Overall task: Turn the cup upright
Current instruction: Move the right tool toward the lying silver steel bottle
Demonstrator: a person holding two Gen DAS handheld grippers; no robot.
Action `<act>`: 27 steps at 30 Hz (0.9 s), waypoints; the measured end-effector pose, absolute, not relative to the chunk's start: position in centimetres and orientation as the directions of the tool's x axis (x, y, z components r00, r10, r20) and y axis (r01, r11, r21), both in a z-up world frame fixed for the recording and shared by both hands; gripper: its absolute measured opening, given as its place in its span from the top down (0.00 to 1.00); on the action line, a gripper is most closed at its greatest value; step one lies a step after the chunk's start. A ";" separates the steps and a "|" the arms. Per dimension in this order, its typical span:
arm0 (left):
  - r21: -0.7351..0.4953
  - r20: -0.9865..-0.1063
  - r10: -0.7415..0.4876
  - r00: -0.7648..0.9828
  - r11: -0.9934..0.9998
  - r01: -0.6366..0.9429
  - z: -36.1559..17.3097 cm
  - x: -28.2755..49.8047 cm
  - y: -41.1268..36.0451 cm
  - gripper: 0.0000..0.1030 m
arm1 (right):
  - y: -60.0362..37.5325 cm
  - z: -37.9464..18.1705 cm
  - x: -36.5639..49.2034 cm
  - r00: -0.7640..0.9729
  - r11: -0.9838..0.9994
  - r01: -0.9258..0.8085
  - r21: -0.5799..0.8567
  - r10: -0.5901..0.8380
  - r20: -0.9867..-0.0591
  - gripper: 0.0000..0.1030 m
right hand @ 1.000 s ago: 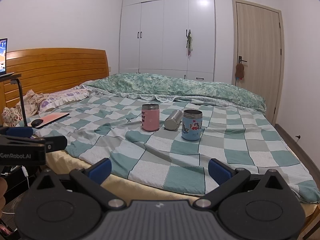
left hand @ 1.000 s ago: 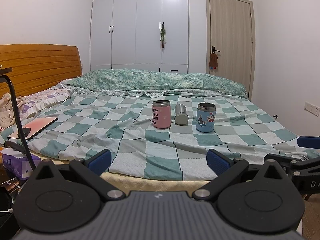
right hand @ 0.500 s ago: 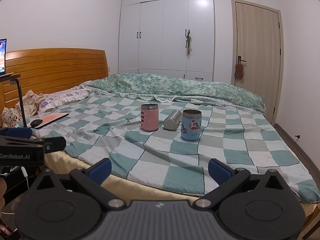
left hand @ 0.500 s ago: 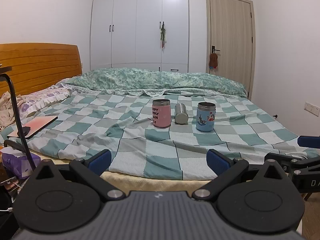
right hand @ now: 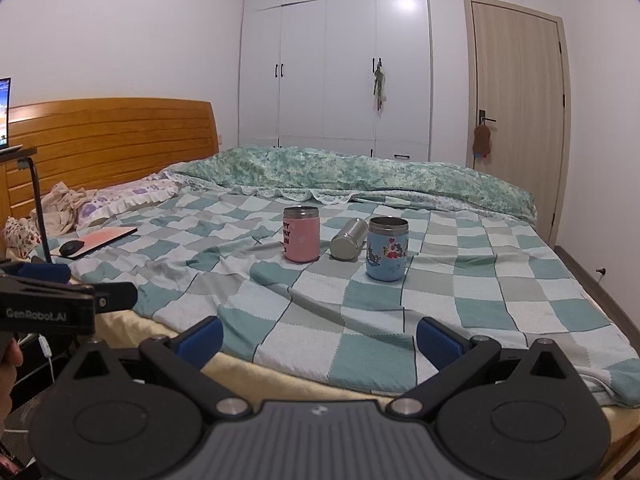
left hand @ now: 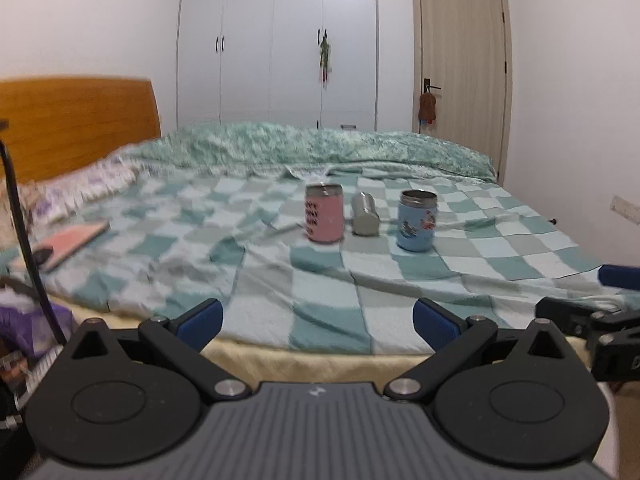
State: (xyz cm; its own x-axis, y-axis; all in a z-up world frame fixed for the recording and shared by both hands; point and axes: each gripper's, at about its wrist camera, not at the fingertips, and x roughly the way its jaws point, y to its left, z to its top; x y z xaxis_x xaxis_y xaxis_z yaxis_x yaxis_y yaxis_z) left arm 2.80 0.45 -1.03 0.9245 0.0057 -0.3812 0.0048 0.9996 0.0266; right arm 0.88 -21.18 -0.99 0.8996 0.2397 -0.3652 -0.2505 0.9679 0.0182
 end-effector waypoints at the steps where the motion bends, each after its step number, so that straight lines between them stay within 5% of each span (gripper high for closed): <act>1: 0.044 -0.370 0.023 0.929 0.999 -0.007 -1.3 3.4 0.4 0.00 | -21.1 -1.1 1.3 0.900 0.967 -0.253 0.023 0.244 -0.361 0.00; 11: 0.118 -0.321 0.005 0.947 0.992 0.035 -2.2 9.9 -0.6 0.00 | -20.5 -1.2 8.7 0.897 0.962 -0.266 0.052 0.267 -0.351 0.00; 27: -0.018 -0.393 -0.238 0.888 0.968 0.252 -2.1 28.5 -2.2 0.00 | -21.4 0.1 27.3 0.877 0.931 -0.326 0.164 0.362 -0.315 0.00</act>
